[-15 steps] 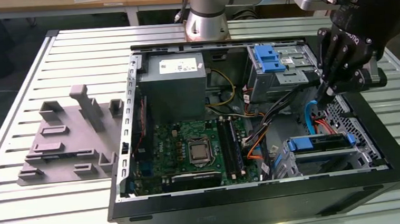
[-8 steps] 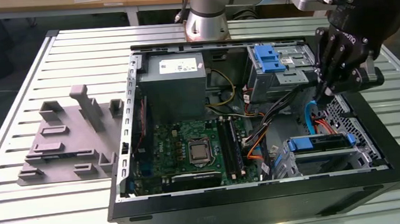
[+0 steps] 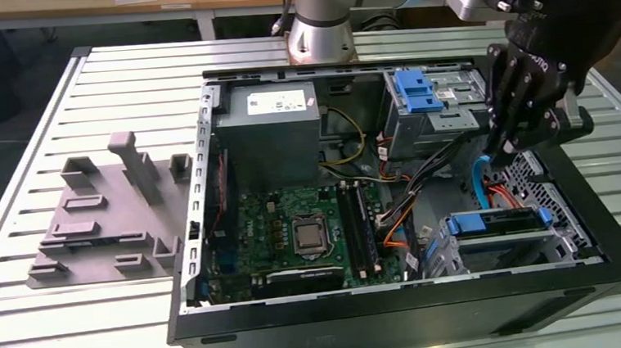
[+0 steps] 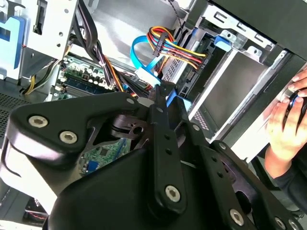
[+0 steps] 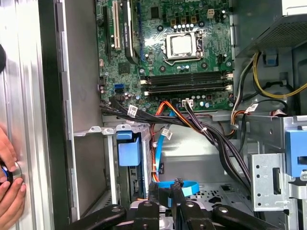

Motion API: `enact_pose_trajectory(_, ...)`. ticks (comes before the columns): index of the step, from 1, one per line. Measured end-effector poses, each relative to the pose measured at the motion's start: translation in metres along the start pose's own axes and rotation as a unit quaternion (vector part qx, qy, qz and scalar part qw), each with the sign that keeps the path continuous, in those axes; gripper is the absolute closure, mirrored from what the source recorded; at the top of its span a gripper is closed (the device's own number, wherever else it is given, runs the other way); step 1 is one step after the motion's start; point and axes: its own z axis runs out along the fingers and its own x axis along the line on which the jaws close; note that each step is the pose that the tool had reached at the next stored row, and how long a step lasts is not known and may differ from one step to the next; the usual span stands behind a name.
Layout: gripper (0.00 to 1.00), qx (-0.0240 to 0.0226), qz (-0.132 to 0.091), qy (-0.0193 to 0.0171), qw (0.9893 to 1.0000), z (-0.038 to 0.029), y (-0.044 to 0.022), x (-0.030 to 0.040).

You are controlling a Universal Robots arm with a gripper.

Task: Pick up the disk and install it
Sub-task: 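Insert the second disk wire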

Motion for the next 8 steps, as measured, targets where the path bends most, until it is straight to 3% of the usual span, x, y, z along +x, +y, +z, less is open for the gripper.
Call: enact_pose_trajectory(8, 0.75, 0.0002, 0.0, 0.002, 1.0, -0.0034, 0.0002, -0.0023)
